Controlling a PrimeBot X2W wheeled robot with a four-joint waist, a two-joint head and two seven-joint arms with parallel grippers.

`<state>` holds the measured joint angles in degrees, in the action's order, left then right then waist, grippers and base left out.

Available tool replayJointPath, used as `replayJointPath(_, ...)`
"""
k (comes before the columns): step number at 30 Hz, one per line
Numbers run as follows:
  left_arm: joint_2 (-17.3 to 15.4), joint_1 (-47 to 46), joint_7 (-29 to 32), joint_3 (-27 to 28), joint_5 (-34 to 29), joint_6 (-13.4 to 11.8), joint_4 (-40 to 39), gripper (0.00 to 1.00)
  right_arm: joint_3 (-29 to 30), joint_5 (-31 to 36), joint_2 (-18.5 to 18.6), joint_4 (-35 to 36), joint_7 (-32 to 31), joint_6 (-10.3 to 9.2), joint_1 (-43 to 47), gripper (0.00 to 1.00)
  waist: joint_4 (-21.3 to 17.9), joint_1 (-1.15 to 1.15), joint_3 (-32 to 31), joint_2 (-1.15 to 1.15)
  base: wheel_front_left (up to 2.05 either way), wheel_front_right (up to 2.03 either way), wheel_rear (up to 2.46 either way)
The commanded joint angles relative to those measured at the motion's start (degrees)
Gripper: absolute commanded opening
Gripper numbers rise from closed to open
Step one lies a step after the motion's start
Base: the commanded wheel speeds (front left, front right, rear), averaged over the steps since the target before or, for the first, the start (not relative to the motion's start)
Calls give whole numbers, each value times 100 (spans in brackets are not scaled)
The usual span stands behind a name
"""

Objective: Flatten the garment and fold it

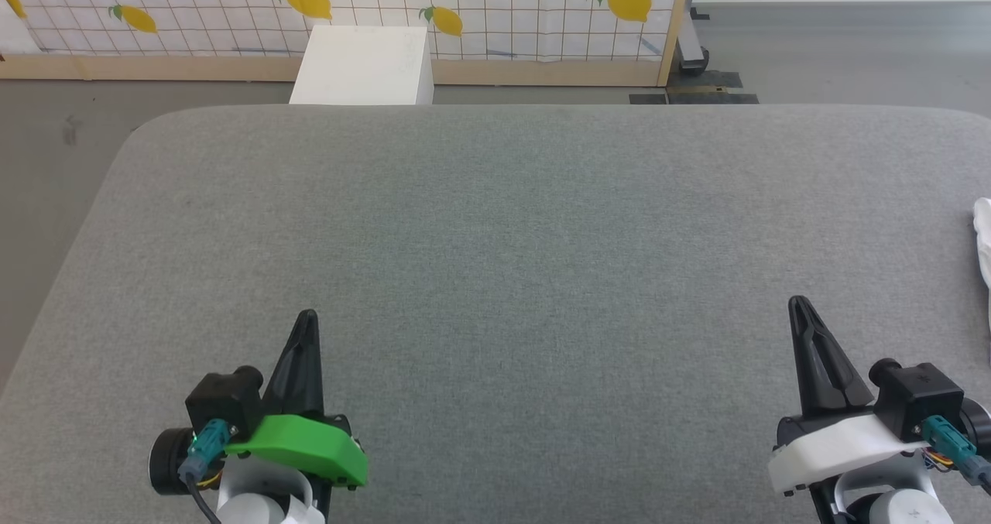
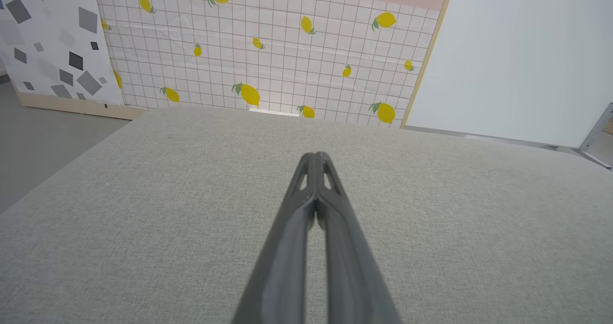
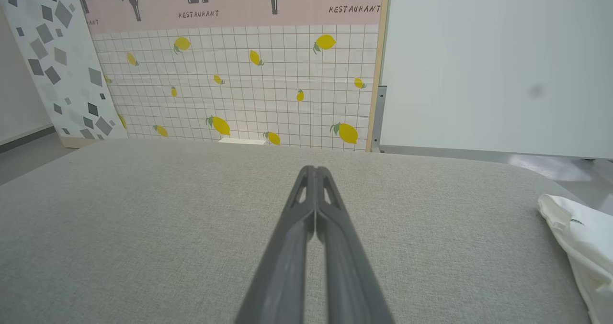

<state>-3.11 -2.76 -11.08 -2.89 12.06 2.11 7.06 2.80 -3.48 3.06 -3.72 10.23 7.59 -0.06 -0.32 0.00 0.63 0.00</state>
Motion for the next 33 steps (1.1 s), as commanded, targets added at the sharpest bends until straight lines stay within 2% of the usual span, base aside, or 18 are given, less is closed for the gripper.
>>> replayJointPath(1,6,71,39,16,-80,-35,-37,0,-18,50,-5,46,-33,-3,2,0,1,0,-1,0,0,0,0)
replayJointPath(33,12,142,409,111,-469,-96,-268,0,-109,153,-10,158,-375,-5,3,0,11,0,-22,0,0,0,0)
